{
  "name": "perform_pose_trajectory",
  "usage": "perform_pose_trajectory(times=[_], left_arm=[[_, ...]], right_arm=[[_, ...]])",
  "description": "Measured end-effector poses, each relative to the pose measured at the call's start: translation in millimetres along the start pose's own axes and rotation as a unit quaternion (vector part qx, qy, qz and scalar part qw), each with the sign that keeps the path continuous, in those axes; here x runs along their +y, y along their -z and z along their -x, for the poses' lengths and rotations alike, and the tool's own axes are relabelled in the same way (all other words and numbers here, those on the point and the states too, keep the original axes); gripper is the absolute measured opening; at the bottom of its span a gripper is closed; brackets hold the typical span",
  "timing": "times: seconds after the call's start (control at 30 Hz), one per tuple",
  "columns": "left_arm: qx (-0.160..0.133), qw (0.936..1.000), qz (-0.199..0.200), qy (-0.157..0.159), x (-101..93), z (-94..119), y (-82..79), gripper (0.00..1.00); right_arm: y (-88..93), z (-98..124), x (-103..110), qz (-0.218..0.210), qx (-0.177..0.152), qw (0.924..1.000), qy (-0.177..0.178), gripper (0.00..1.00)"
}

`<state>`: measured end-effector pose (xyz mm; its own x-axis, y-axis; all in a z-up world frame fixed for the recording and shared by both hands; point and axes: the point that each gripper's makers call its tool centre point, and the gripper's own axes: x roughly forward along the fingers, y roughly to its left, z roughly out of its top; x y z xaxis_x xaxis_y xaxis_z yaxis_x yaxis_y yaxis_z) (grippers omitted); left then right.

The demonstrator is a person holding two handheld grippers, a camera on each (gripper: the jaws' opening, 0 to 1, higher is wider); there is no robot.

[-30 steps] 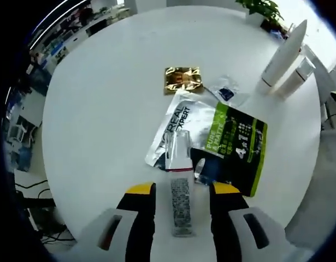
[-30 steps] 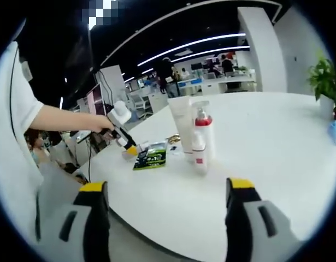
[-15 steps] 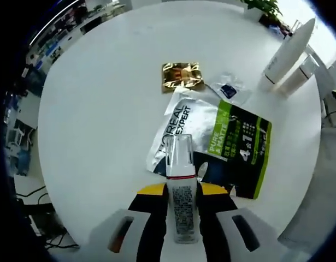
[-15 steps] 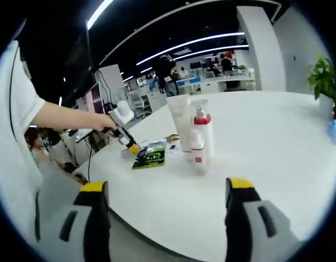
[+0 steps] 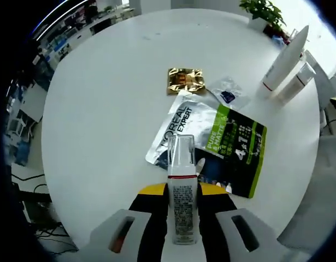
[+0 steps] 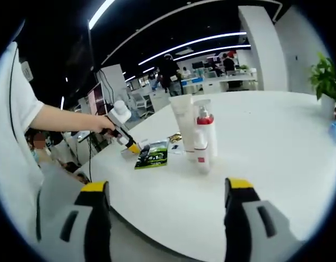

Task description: Arrange the skincare products in the storage area until every visible bottle or jar stands upright without overlapping.

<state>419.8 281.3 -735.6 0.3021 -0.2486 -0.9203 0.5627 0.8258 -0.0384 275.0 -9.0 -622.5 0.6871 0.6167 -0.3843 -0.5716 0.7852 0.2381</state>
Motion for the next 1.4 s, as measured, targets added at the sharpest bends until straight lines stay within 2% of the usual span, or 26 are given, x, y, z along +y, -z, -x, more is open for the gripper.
perform_pose_trajectory(times=[0.13,0.4,0.77,0.9,1.3,1.4], left_arm=[[-0.016,0.9998,0.011,0.0,-5.2,10,2.2,0.17],[-0.062,0.9967,0.048,0.021,-25.5,28,0.6,0.17],[-0.127,0.9862,0.084,0.063,-67.9,52,-3.7,0.17],[-0.15,0.9819,0.072,0.091,-89.9,59,-4.9,0.17],[-0.183,0.9731,0.061,0.125,-142.7,72,0.4,0.17],[-0.196,0.969,0.061,0.138,-158.0,77,-0.6,0.17]], right_arm=[[1.1,-1,3,0.002,0.003,1.0,-0.007,0.86],[1.0,-1,10,0.008,0.004,0.9997,-0.024,0.85],[0.0,0,17,0.011,0.0,0.9991,-0.041,0.83],[1.2,0,19,0.015,0.004,0.9989,-0.045,0.82],[-0.3,1,24,0.011,-0.003,0.9982,-0.059,0.8],[-1.4,2,25,0.005,-0.006,0.998,-0.062,0.8]])
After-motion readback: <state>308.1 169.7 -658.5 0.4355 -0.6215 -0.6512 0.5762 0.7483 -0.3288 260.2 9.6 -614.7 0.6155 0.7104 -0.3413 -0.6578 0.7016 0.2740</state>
